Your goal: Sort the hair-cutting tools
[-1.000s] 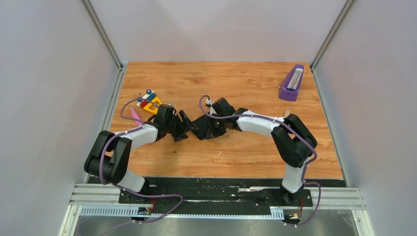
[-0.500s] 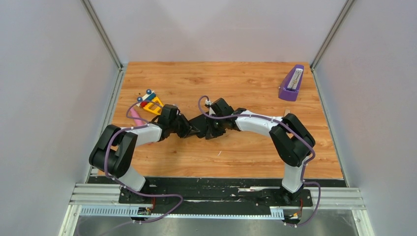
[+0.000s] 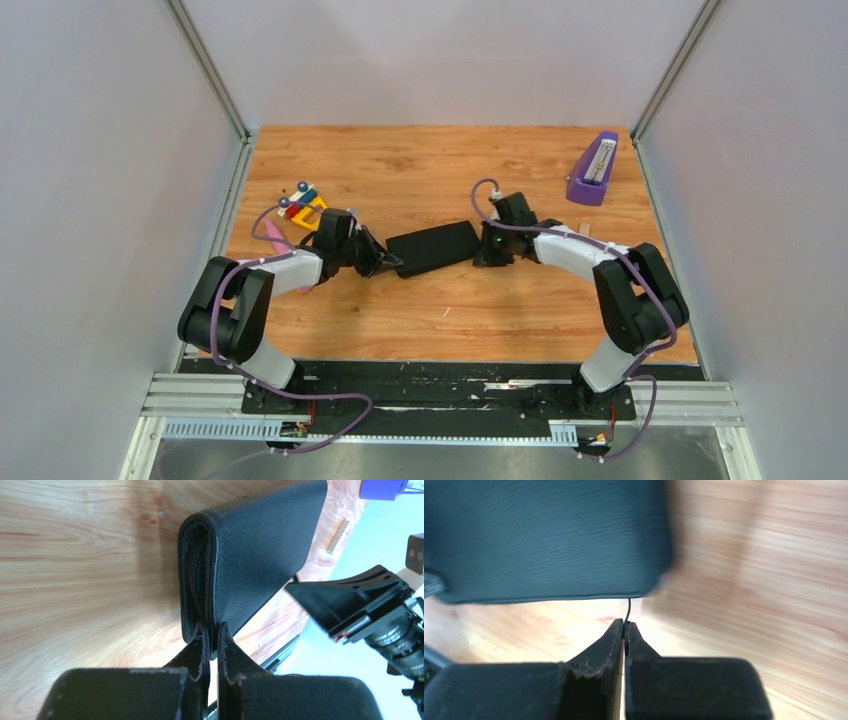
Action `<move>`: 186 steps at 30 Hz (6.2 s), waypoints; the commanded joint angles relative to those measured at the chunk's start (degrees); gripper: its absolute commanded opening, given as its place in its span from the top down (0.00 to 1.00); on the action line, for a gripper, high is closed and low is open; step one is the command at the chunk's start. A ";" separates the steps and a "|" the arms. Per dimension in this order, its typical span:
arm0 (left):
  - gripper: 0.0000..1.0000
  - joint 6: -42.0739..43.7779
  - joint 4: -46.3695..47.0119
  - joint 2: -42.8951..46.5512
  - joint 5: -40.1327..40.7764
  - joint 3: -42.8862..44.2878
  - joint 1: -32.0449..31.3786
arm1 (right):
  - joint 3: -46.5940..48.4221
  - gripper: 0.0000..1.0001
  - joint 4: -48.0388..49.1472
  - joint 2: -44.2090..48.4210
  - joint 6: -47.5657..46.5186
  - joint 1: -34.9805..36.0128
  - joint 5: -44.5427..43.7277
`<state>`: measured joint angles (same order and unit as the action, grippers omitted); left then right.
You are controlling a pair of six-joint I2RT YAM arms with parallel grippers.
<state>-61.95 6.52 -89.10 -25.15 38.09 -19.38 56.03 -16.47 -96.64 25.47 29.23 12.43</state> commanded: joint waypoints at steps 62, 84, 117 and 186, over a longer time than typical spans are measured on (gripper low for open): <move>0.94 5.07 -4.91 -1.57 0.76 8.04 -5.94 | 13.25 1.00 -6.19 -4.71 -3.51 15.06 5.01; 0.98 4.21 -3.05 -3.59 -1.46 7.62 -6.01 | -3.61 0.95 1.04 3.54 -7.48 15.24 -0.73; 1.00 0.77 1.02 -5.43 -2.53 7.06 -7.69 | -10.75 0.71 21.18 11.70 -6.82 14.87 -8.93; 1.00 -4.10 11.04 -16.93 -2.73 4.22 -4.53 | -4.49 1.00 -0.96 -4.35 5.08 16.46 -35.18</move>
<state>-70.15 24.56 -107.57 -28.56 45.21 -25.74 55.02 -10.44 -101.03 31.24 47.79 -20.93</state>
